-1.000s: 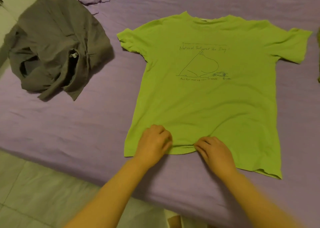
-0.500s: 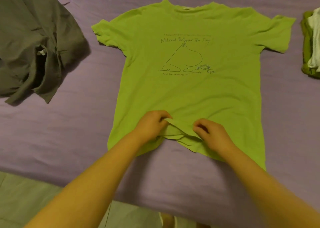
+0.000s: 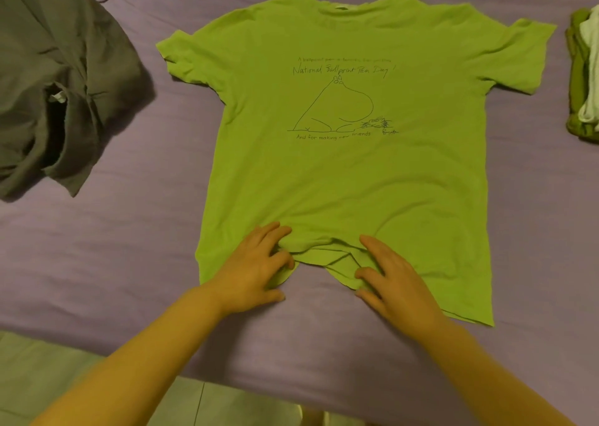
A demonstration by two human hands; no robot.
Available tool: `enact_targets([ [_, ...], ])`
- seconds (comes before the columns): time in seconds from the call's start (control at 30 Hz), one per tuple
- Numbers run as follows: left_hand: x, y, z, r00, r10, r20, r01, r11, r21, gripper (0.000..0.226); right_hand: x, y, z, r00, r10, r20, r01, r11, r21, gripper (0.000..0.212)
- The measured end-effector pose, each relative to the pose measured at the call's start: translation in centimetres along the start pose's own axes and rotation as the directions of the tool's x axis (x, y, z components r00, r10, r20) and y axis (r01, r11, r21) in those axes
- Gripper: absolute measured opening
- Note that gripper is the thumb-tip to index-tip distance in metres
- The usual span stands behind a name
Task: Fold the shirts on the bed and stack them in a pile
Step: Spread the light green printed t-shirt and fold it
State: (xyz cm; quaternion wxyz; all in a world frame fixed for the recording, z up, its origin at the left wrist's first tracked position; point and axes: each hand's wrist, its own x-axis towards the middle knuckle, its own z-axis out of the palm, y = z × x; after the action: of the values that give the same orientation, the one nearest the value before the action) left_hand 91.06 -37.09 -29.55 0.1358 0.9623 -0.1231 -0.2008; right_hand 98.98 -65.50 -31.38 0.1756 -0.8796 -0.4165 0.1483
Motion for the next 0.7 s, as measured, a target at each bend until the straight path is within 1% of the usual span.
enact_targets([
  [0.03, -0.3, 0.0, 0.4, 0.999, -0.001, -0.041, 0.001, 1.0, 0.002, 0.044, 0.0, 0.0, 0.1, 0.999, 0.006, -0.036, -0.005, 1.0, 0.002, 0.023],
  [0.1, -0.5, 0.1, 0.9, 0.988, 0.003, -0.152, -0.009, 0.999, -0.039, 0.02, -0.1, 0.0, 0.2, 0.995, 0.026, -0.093, -0.022, 0.999, 0.044, 0.027],
  [0.13, -0.4, 0.3, 0.7, 0.979, -0.026, -0.2, 0.003, 0.993, -0.116, 0.019, 0.0, 0.0, -0.1, 0.992, 0.047, -0.113, -0.038, 0.996, 0.083, 0.027],
  [0.2, -0.7, 0.6, -0.3, 0.963, -0.115, -0.242, 0.029, 0.942, -0.334, 0.02, -0.5, 0.1, -1.0, 0.986, 0.105, -0.132, -0.082, 0.982, 0.172, 0.025],
  [0.23, -1.1, 0.4, -0.9, 0.959, -0.141, -0.247, 0.029, 0.913, -0.408, 0.019, -1.0, 0.2, -1.5, 0.983, 0.13, -0.133, -0.102, 0.974, 0.201, 0.024],
  [0.27, -1.6, 0.2, -1.5, 0.961, -0.137, -0.239, 0.019, 0.898, -0.44, 0.018, -1.6, 0.3, -1.9, 0.981, 0.143, -0.132, -0.114, 0.971, 0.21, 0.023],
  [0.33, -3.2, -0.7, -2.1, 0.975, -0.092, -0.204, 0.001, 0.914, -0.405, 0.022, -2.9, 0.6, -2.5, 0.983, 0.147, -0.115, -0.123, 0.973, 0.195, 0.018],
  [0.4, -4.6, -1.5, -1.9, 0.991, -0.061, -0.119, 0.025, 0.96, -0.28, 0.027, -4.0, 0.7, -2.5, 0.989, 0.134, -0.06, -0.124, 0.981, 0.147, 0.016],
  [0.47, -5.5, -1.9, -0.9, 0.991, -0.097, -0.091, 0.081, 0.983, -0.163, 0.027, -4.7, 0.6, -2.1, 0.995, 0.102, -0.024, -0.099, 0.99, 0.096, 0.019],
  [0.5, -5.6, -1.6, -0.6, 0.984, -0.137, -0.115, 0.118, 0.981, -0.152, 0.026, -4.8, 0.4, -1.9, 0.995, 0.098, -0.024, -0.096, 0.992, 0.082, 0.023],
  [0.53, -5.4, -1.0, -0.5, 0.968, -0.183, -0.169, 0.156, 0.974, -0.164, 0.024, -4.8, 0.1, -1.7, 0.992, 0.118, -0.038, -0.115, 0.99, 0.081, 0.028],
  [0.6, -4.3, 0.5, -0.5, 0.925, -0.229, -0.303, 0.174, 0.965, -0.198, 0.021, -4.4, -0.4, -1.5, 0.973, 0.199, -0.114, -0.192, 0.979, 0.076, 0.035],
  [0.63, -3.5, 1.5, -0.3, 0.911, -0.216, -0.353, 0.151, 0.968, -0.201, 0.021, -4.1, -0.5, -1.3, 0.962, 0.224, -0.155, -0.218, 0.974, 0.056, 0.036],
  [0.7, -1.6, 3.5, 0.4, 0.909, -0.163, -0.383, 0.109, 0.981, -0.16, 0.021, -3.5, -0.6, -0.7, 0.955, 0.226, -0.189, -0.236, 0.971, -0.029, 0.034],
])
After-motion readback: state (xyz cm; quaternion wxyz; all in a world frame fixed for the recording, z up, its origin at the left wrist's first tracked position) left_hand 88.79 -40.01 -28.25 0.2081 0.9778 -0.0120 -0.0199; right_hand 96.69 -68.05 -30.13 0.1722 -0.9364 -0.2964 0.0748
